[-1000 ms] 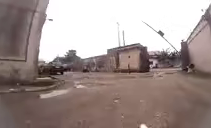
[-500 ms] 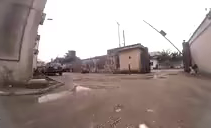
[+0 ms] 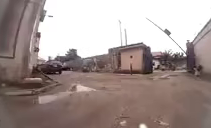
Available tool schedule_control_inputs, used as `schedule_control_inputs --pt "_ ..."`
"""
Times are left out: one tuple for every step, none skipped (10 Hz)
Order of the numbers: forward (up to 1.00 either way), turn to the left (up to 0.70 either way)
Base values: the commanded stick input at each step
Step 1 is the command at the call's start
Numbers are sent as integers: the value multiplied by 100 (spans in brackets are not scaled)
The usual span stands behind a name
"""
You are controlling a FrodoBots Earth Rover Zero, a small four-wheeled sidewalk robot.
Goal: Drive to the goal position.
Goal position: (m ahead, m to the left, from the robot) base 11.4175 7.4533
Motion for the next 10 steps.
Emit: schedule_control_inputs --pt "70 0" --pt "70 0" --pt "70 10" --pt "70 35" --pt "70 35" --pt "70 35" --pt "70 35" --pt "70 35" --pt "70 35" --pt "70 35"
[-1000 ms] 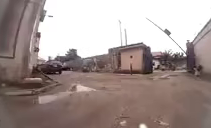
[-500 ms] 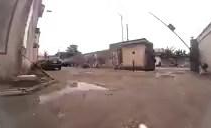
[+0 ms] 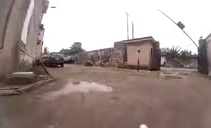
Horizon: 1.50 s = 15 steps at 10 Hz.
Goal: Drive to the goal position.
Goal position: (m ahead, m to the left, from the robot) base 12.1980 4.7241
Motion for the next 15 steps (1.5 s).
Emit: schedule_control_inputs --pt "70 35" --pt "70 35" --pt "70 35" --pt "70 30" --pt "70 7" --pt "70 1" --pt "70 0" --pt "70 0" --pt "70 0" --pt "70 0" --pt "70 0" --pt "70 0" --pt "70 0" --pt "70 0" --pt "70 0"
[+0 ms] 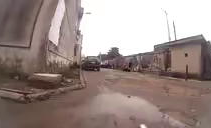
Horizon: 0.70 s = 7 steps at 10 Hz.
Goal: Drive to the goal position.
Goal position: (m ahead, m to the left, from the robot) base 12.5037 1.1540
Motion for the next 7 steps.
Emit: schedule_control_inputs --pt "70 0" --pt "70 0" --pt "70 0" --pt "70 -2" --pt "70 -26" --pt "70 -35" --pt "70 -34"
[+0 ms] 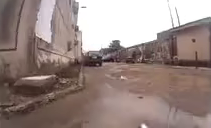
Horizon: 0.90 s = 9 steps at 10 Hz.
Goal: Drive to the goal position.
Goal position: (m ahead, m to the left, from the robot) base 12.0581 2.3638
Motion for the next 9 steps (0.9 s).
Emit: schedule_control_inputs --pt "70 -35" --pt "70 -35" --pt "70 -31" --pt "70 -18" --pt "70 -5" --pt "70 0" --pt "70 0" --pt "70 0" --pt "70 0"
